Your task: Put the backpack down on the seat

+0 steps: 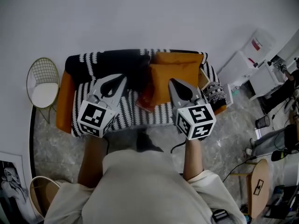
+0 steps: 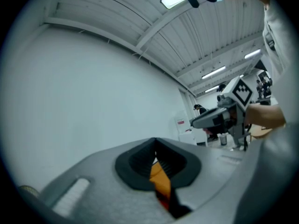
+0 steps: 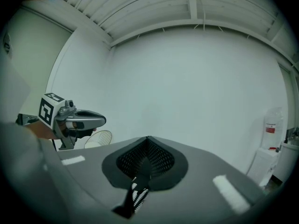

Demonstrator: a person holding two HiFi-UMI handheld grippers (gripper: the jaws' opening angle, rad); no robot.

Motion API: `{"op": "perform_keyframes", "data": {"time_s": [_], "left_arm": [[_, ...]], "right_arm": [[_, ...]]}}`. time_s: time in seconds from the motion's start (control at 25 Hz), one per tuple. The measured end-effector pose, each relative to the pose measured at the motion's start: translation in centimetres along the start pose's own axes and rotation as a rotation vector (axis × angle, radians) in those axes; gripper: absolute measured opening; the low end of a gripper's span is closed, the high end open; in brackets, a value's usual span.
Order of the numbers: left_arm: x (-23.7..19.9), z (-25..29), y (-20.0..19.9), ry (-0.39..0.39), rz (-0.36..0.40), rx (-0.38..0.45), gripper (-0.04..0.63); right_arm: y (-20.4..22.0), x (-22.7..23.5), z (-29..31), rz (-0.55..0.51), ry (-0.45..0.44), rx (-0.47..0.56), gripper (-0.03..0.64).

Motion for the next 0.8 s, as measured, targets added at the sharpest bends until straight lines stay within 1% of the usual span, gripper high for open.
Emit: {"op": "perform_keyframes", "data": {"time_s": [0.24,0.44,0.56,0.72,0.8], "left_arm": [[0.2,-0.3,-0.3,0.014,0.015,0.012,0.005],[0.4,0.7,-0.7,0.024,0.002,0.024,0.005],[0.4,0.7,-0.3,0.039,-0.023,0.022,0.005],[-0.1,0.3,-0.2,0.067,-0.101,0.030,0.005],[-0.5,0.1,-0.2,0.071,-0.124,0.031,0.005]], "right_arm": [[-0.5,-0.2,-0.1,-0.005,0.001,0.016,0.005],[-0.7,0.1,-0.2,-0.002,0.013,0.017,0.005],[-0.2,0.0,0.0,0.009,0.022,0.010,0.006],[-0.2,-0.7,0.5,0.011,0.021,0.009,0.006],[-0.3,-1.0,0.8,0.012,0.020,0.010,0.006]]}}
Point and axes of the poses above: the fingertips, and each gripper's own axes: z forward along the fingers, x to its right, y out of its underside, the point moved 6 cm from there along -z, backward along the fingers, and after that the axes turned 14 degrees about -y, right-handed, at the moved point
